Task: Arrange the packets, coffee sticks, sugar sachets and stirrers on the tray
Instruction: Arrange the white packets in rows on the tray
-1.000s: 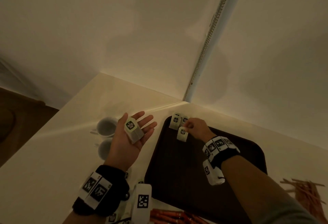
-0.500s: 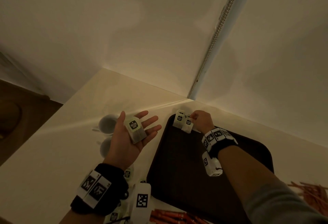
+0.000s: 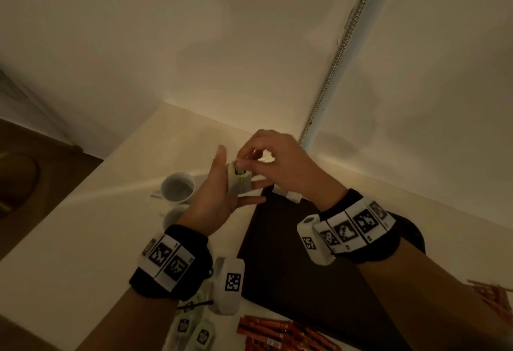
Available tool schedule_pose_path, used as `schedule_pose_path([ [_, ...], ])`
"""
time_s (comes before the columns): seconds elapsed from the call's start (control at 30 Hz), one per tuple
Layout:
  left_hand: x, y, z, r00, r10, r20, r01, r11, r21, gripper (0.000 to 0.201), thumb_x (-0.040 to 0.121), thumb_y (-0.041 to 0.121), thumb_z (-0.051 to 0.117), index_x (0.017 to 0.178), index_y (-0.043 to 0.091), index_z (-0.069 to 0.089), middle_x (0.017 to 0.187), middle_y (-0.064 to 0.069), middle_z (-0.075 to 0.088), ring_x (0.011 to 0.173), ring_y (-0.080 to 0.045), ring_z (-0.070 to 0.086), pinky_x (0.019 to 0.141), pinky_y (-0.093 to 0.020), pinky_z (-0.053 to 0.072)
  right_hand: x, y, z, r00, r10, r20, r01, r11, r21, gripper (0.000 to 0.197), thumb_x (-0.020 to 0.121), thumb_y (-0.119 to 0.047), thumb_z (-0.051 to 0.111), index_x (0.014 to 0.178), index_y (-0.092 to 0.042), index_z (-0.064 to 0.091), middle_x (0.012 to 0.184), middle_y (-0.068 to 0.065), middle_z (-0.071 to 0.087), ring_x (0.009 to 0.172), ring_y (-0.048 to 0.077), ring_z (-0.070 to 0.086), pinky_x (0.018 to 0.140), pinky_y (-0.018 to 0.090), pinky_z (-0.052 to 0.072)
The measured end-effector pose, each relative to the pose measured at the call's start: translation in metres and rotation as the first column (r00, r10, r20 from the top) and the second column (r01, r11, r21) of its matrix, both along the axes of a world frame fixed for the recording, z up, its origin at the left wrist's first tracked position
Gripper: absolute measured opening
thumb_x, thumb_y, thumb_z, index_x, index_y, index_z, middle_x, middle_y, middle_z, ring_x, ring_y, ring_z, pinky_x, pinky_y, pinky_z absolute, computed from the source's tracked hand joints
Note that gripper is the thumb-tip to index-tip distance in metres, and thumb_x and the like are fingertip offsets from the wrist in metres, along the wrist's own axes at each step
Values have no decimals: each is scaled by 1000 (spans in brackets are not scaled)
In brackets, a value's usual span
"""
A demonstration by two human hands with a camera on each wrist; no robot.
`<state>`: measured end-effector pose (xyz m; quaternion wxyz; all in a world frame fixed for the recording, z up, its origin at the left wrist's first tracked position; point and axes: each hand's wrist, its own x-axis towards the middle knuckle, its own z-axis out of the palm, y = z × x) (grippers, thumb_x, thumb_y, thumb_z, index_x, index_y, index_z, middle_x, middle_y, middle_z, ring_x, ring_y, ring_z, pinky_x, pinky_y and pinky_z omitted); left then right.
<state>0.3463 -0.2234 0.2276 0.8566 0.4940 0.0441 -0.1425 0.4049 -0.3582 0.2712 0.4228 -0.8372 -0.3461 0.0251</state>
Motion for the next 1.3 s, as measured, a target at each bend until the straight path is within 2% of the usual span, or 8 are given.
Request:
schedule_pose_path([
  [0.1,-3,-1,-3,964,170,204,-186,980,65,29,81,35,66,107,24,66,108,1,70,104,-19,65,82,-32,55,-1,-4,26,998,-53,39,51,998,40,8,80,-18,73,86,-12,72,74,-7,66,67,-5,56,66,10,40],
  [0.17,-5,-2,-2,940,220,262,-247,966,73,18,72,31,69,90,29,73,94,4,72,92,-12,67,78,-27,53,-3,-5,43,995,-78,57,77,997,22,8,79,-22,74,82,-15,72,72,-7,67,65,-1,55,65,12,40],
  [0.33,-10,-15,7,905,201,375,-238,970,54,26,77,11,72,99,24,71,95,6,73,90,-12,67,76,-21,51,-13,-4,74,993,-84,78,87,996,-38,10,77,-27,75,75,-18,69,70,-5,66,60,4,48,61,18,41],
  [0.57,-16,-20,15,911,145,385,-164,986,16,22,68,28,73,89,29,76,95,5,74,90,-12,67,75,-21,51,-19,-5,84,974,-115,193,165,949,-267,31,84,-45,63,74,-16,66,59,-3,59,48,4,46,49,11,32],
  [0.87,-20,-26,14,962,89,257,-49,987,-155,29,74,27,78,99,19,68,89,0,72,78,-11,65,69,-21,51,-19,-9,86,967,-134,216,203,920,-336,31,86,-33,62,63,-12,67,46,-5,50,44,8,46,48,17,33],
  [1.03,-21,-26,16,960,153,234,-117,980,-161,23,82,24,68,104,20,64,98,3,72,91,-12,67,73,-22,52,-20,-13,85,983,-120,141,154,954,-257,22,85,-33,67,74,-14,72,61,-4,64,54,5,54,53,12,39],
  [1.17,-16,-27,16,933,231,276,-207,972,-115,17,84,14,60,84,24,74,84,3,72,82,-10,66,74,-21,52,-24,-19,82,991,-128,45,133,982,-132,15,81,-29,71,78,-15,74,66,-8,66,57,-2,55,56,8,41],
  [1.3,-18,-31,13,924,216,316,-224,975,-12,14,81,14,61,93,16,68,84,5,73,81,-6,67,71,-19,51,-24,-27,73,985,-175,6,175,983,-65,15,80,-31,71,79,-16,74,66,-7,67,54,-1,55,52,9,41],
])
